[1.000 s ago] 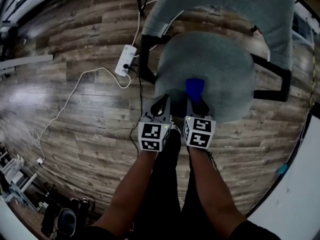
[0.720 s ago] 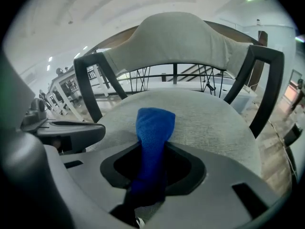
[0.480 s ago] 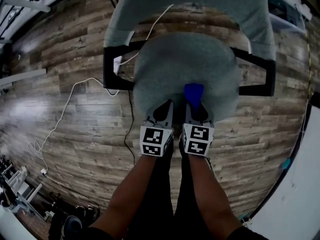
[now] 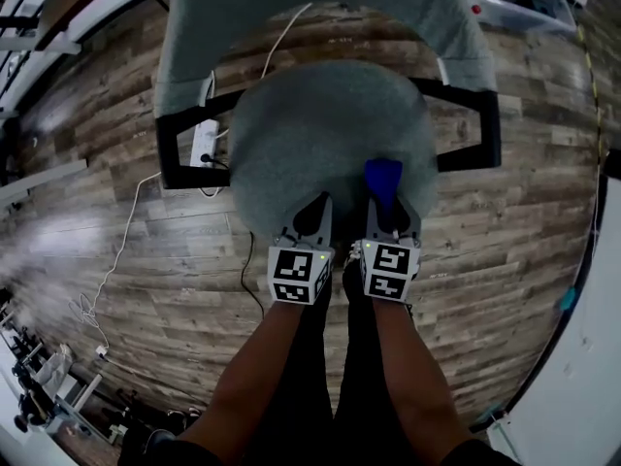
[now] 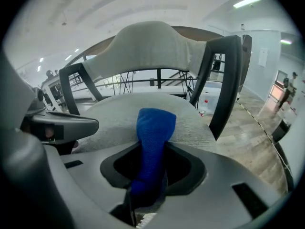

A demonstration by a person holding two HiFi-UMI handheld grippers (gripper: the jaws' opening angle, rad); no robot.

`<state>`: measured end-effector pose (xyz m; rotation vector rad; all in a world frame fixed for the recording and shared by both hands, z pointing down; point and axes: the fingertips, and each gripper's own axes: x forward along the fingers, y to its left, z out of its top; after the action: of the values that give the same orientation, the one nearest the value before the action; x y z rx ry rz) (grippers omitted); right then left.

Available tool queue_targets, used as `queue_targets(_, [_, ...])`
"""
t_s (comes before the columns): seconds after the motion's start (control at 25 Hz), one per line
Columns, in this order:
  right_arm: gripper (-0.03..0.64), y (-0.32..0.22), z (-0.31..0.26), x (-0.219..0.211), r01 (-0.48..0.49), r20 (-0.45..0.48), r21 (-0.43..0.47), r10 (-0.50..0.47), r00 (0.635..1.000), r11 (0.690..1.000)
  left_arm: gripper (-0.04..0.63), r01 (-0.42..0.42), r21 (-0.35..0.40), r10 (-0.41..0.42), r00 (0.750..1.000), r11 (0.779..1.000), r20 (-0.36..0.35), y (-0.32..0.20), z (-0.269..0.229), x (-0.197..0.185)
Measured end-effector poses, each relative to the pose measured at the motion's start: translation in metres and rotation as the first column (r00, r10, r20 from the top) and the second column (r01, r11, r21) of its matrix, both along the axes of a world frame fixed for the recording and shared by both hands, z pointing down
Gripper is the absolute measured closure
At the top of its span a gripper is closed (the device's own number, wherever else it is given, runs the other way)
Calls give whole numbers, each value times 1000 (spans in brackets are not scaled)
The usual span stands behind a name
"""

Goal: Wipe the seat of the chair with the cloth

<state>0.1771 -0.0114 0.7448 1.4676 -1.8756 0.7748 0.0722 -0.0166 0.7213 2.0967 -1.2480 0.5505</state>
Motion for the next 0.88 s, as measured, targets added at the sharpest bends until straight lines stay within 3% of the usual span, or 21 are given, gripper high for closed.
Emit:
queue_targets(0.28, [486, -1, 2, 30, -22, 1, 13, 22, 1000, 1000, 594, -18, -16, 18, 1000, 1000, -7, -2, 2, 31])
queue_targets(0.48, [486, -2, 3, 59, -35, 20, 3, 35, 999, 999, 594, 58, -62, -64, 993, 996, -95, -2, 0, 41])
queue_targets(0.6, [486, -3, 3, 77, -52, 22, 4, 52, 998, 999, 594, 95, -67, -102, 989, 993, -105, -4, -4, 40])
queue_targets(0.88, [486, -6, 4, 86, 35, -9, -8, -35, 999, 999, 594, 117, -56, -121, 989, 992, -82, -1, -9, 46])
